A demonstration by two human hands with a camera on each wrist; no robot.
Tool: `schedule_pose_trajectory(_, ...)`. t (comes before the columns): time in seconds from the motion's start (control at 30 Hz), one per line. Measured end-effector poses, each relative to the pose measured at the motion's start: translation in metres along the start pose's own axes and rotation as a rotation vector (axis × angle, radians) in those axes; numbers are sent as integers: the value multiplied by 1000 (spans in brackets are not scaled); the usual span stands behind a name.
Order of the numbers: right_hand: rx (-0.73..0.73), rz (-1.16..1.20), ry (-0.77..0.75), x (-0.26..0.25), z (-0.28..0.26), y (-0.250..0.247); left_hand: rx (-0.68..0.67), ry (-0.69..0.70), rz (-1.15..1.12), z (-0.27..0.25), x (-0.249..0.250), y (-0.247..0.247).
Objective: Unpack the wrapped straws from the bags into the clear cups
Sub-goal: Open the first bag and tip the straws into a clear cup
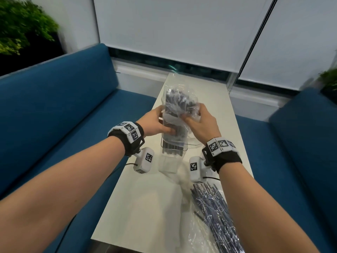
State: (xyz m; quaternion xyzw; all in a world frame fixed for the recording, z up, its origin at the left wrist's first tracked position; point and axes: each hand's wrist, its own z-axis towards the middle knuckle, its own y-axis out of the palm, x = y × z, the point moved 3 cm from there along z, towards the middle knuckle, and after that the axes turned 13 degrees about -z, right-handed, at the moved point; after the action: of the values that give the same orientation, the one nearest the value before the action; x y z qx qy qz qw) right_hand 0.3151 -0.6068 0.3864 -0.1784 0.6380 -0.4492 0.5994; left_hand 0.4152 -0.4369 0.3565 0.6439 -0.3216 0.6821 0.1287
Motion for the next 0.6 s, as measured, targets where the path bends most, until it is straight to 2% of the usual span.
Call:
schedule_pose_trajectory(0.1, -136, -82, 9, 4, -8, 4, 8, 46, -31, -4, 3, -3)
schedule_pose_trajectory(0.13, -116, -88, 11, 5, -10, 2, 32, 72, -33, -5, 3, -4)
schedule_pose_trajectory(0.23, 124, 41, 15, -2, -16, -11, 108, 127, -80, -9, 11, -6)
schedule_pose_trajectory(0.27, 154, 48, 0, -5, -17, -13, 111, 140, -79, -9, 14, -5)
schedule_pose_trajectory(0.4, -30, -156, -41, -12, -23, -15, 53, 143, 130, -12, 26, 2)
schedule_pose_trajectory(0.43, -30, -163, -43, -13, -24, -20, 64, 167, 148, -15, 33, 1)
schedule_pose_trajectory(0.6, 163, -29, -121, -37, -41, -64, 221, 343, 13, -43, 73, -15)
